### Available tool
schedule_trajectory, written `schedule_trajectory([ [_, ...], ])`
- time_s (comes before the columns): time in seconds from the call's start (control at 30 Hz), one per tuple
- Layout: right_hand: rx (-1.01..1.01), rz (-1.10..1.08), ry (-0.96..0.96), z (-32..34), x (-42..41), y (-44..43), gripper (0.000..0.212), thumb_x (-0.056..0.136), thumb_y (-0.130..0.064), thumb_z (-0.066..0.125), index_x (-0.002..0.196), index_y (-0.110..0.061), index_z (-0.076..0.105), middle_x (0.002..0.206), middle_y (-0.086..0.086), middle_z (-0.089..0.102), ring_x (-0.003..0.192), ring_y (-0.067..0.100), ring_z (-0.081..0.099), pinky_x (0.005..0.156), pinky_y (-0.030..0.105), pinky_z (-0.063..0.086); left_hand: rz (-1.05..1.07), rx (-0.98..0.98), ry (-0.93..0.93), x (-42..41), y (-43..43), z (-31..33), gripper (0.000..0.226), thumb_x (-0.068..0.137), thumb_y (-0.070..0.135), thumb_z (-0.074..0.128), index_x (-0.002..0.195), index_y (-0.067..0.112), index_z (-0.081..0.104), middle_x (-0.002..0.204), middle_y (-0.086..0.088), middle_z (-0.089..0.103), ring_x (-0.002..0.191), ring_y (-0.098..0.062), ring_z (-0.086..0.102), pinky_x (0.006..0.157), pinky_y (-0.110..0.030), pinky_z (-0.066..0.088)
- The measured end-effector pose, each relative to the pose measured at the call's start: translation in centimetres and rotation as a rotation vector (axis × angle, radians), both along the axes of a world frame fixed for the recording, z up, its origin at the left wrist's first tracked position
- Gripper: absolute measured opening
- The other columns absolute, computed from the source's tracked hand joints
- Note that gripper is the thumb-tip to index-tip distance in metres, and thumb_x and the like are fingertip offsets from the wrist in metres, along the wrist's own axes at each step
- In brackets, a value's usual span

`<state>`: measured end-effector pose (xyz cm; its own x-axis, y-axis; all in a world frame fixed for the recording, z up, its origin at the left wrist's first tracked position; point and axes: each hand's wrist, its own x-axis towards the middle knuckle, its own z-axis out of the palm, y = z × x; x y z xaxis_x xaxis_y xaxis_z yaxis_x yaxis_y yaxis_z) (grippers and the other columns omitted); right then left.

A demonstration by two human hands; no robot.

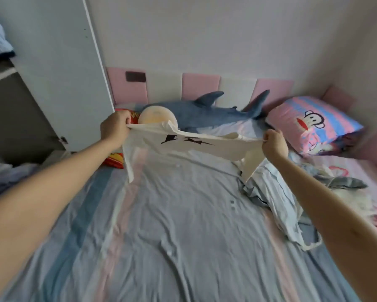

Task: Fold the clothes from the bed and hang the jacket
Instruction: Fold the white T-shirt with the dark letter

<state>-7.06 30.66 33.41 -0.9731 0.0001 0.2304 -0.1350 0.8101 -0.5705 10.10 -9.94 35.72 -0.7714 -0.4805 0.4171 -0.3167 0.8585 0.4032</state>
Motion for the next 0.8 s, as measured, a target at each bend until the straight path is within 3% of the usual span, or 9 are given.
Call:
schedule_trajectory([
  [0.17,0.290,0.093,-0.229,-11.5,3.8,1.5,0.021,0.089,-0.007,0.045,0.102,-0.001,0.061,0.109,0.022,0.055,0.099,0.039,0.056,0.074,0.038,0.039,-0.176,0.039,-0.309,3.5,0.5,-13.3,0.031,0.069,-0.014,0.044,0.067,0.017,0.047,0.080,-0.018,0.056,0.077,-0.033,0.055,0.056,-0.036,0.035],
  [0.23,0.528,0.171,-0.333,-17.8,5.5,1.5,0.026,0.091,-0.007,0.044,0.110,-0.002,0.060,0.117,0.019,0.054,0.106,0.038,0.055,0.079,0.040,0.044,-0.342,-0.020,-0.537,5.7,1.4,-19.3,0.028,0.069,-0.010,0.048,0.068,0.018,0.045,0.079,-0.020,0.051,0.079,-0.031,0.053,0.054,-0.034,0.031],
  [0.3,0.716,0.302,-0.346,-22.3,7.0,2.2,0.029,0.089,-0.002,0.044,0.111,-0.004,0.062,0.117,0.015,0.051,0.106,0.035,0.055,0.076,0.036,0.045,-0.466,-0.011,-0.651,7.7,2.1,-23.6,0.022,0.070,-0.005,0.052,0.070,0.016,0.046,0.081,-0.019,0.048,0.078,-0.031,0.054,0.057,-0.035,0.036],
  [0.37,0.916,0.427,-0.345,-26.4,8.5,2.2,0.028,0.089,0.002,0.045,0.110,-0.003,0.062,0.119,0.014,0.050,0.109,0.033,0.052,0.074,0.035,0.041,-0.554,-0.033,-0.702,9.3,2.4,-28.2,0.013,0.070,0.003,0.041,0.069,0.014,0.049,0.079,-0.018,0.049,0.076,-0.031,0.056,0.055,-0.036,0.038],
  [0.43,1.046,0.548,-0.370,-31.6,10.2,2.2,0.029,0.090,-0.001,0.046,0.113,-0.006,0.063,0.122,0.011,0.052,0.114,0.030,0.049,0.084,0.036,0.042,-0.609,-0.071,-0.774,11.2,2.9,-33.3,0.013,0.074,0.007,0.041,0.073,0.015,0.052,0.082,-0.016,0.053,0.083,-0.031,0.057,0.057,-0.034,0.036],
  [0.5,1.203,0.651,-0.468,-36.4,12.7,1.9,0.029,0.093,-0.006,0.047,0.117,-0.011,0.061,0.126,0.008,0.051,0.118,0.026,0.048,0.092,0.034,0.040,-0.599,-0.125,-1.003,13.4,4.1,-38.5,0.013,0.083,0.002,0.050,0.089,0.010,0.058,0.098,-0.014,0.057,0.097,-0.029,0.055,0.065,-0.032,0.037],
  [0.6,1.254,0.673,-0.549,-41.6,16.3,3.0,0.031,0.094,-0.009,0.044,0.120,-0.012,0.060,0.128,0.008,0.051,0.121,0.027,0.047,0.097,0.035,0.038,-0.542,-0.194,-1.265,16.2,5.6,-43.4,0.024,0.088,0.001,0.049,0.109,0.010,0.057,0.113,-0.009,0.057,0.108,-0.026,0.053,0.075,-0.031,0.042],
  [0.8,1.175,0.564,-0.625,-48.4,21.9,5.9,0.029,0.088,0.002,0.048,0.108,-0.010,0.065,0.115,0.011,0.054,0.109,0.030,0.052,0.091,0.037,0.040,-0.432,-0.133,-1.304,20.8,6.8,-50.5,0.022,0.084,-0.005,0.051,0.102,0.006,0.058,0.107,-0.013,0.058,0.104,-0.030,0.053,0.068,-0.033,0.039],
])
